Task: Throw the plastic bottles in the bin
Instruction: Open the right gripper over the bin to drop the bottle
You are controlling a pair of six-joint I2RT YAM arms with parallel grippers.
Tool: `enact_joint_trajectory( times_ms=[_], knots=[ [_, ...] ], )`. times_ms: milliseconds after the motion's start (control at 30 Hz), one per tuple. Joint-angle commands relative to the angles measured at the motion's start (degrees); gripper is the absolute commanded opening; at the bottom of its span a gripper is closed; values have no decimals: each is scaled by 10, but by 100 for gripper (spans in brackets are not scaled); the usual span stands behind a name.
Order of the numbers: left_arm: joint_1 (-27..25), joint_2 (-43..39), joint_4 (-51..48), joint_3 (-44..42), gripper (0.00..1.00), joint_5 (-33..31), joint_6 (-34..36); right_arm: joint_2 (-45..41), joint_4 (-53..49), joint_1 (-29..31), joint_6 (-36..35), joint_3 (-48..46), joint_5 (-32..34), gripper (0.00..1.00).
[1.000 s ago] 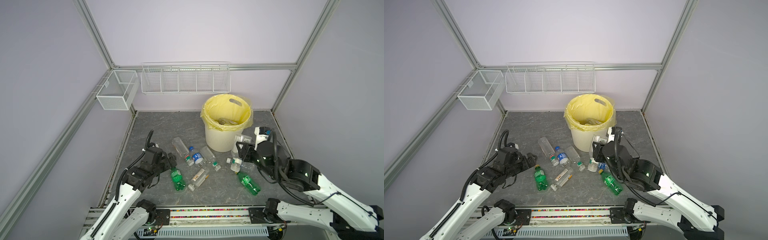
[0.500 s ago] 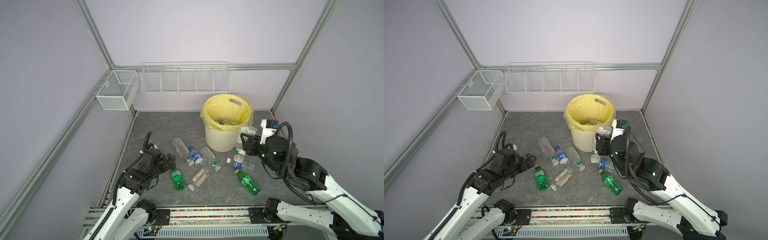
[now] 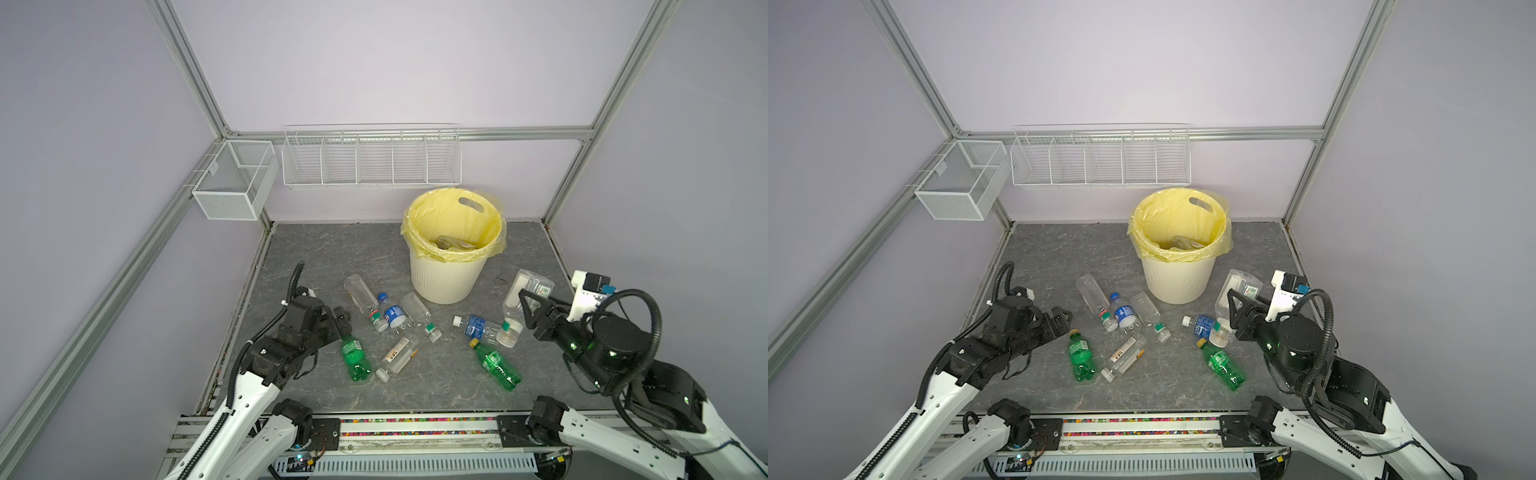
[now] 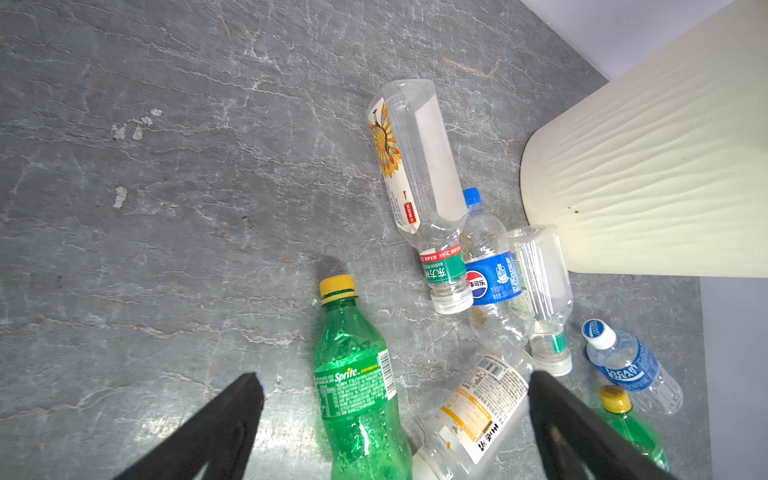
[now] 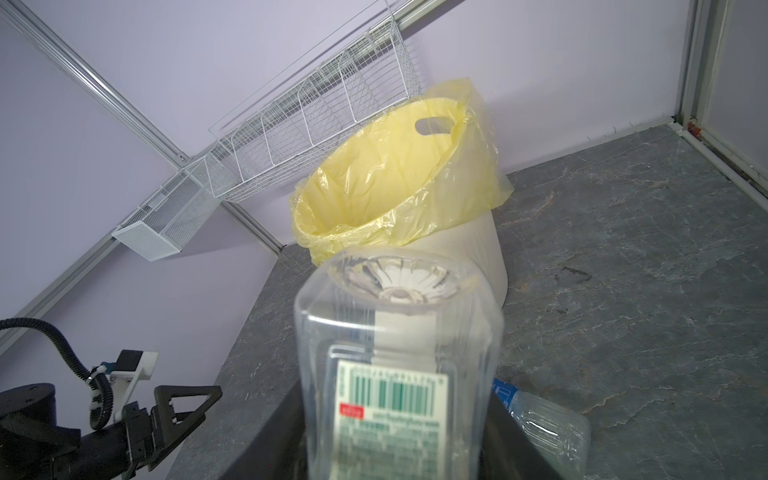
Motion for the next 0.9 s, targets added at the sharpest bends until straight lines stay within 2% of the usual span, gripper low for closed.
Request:
enact_joint_trajectory(
  times_ms=[0, 167, 300, 433, 600, 633, 733, 800, 867],
  knots=[
    [2, 13, 8, -8, 99, 2, -10, 3, -2, -2, 8, -10, 8, 45],
    [2, 9, 5, -9, 99, 4, -11, 56, 49, -2, -20, 12, -2, 45],
    [2, 1, 0, -12, 99, 4, -12, 138, 114, -3, -70, 76, -4, 46],
    [2, -7, -7, -11, 99, 3, -14, 273, 149, -25, -128, 207, 0, 46],
    [2, -28, -19, -8, 99, -1, -15, 464, 133, -137, -114, 411, -79, 48],
    [2, -32, -21, -8, 99, -2, -16, 508, 119, -162, -108, 457, -93, 54],
    [2, -41, -24, -6, 99, -5, -18, 609, 69, -204, -112, 576, -130, 95],
    [2, -44, -26, 1, 99, -6, -15, 623, 61, -204, -108, 594, -138, 89],
    [2, -45, -32, 7, 99, -12, -11, 603, 88, -204, -102, 559, -151, 88]
  ],
)
